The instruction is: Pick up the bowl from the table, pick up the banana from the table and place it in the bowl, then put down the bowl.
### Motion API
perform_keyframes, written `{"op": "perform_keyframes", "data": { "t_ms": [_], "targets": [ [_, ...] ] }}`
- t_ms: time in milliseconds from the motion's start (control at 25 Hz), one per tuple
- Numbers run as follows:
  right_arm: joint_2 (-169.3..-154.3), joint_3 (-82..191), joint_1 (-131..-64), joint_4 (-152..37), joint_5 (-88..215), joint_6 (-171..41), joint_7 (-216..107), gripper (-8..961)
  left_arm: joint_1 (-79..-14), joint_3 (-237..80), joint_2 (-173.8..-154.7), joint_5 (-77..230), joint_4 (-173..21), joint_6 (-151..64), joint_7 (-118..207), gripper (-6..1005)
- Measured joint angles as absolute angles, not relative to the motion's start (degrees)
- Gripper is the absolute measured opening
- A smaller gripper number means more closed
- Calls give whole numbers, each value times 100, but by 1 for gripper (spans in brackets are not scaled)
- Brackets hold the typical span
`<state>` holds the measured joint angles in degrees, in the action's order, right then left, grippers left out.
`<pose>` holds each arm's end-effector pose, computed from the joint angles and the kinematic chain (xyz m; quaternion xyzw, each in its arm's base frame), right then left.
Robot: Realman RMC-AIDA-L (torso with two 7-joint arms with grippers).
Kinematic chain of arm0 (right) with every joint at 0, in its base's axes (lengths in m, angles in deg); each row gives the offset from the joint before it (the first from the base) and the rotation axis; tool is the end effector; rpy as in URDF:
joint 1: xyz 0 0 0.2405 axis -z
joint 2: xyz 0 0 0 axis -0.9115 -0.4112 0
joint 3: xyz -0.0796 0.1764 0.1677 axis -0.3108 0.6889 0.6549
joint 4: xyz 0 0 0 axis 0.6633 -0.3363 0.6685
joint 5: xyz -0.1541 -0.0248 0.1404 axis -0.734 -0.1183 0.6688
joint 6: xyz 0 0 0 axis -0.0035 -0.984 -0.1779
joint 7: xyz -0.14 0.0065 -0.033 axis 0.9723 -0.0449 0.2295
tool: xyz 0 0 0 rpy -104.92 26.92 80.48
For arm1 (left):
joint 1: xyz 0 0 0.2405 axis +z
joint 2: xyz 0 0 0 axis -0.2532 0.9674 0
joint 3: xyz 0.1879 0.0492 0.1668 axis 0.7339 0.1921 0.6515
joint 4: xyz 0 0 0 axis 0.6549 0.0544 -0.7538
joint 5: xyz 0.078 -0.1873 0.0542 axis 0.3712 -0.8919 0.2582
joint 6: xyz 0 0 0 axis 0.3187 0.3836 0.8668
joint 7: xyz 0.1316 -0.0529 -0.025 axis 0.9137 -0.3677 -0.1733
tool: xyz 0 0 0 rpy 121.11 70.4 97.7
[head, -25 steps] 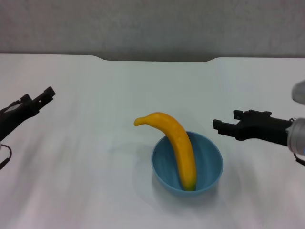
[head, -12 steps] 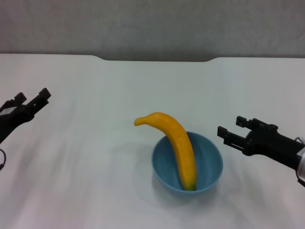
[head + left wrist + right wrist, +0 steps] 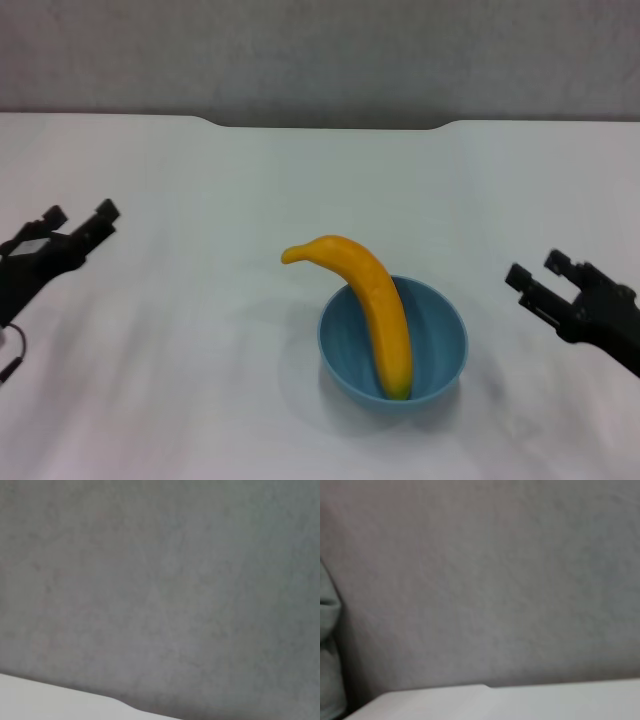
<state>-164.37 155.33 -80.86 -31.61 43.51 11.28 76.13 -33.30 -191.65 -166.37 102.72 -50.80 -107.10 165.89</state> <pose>0.3197 0.3009 -0.0131 -0.7975 0.3021 0.3729 0.3656 -0.3385 0.3413 0.0144 -0.7123 -0.3884 -0.3721 0.4510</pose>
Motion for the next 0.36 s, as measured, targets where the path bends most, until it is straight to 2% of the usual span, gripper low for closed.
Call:
{"op": "perform_keyframes", "data": {
  "t_ms": [360],
  "targets": [
    [-16466, 15462, -8345, -3877, 4460, 1086, 7729, 754, -3505, -18856, -16650, 10285, -5508, -10700, 17349, 902]
  ]
}}
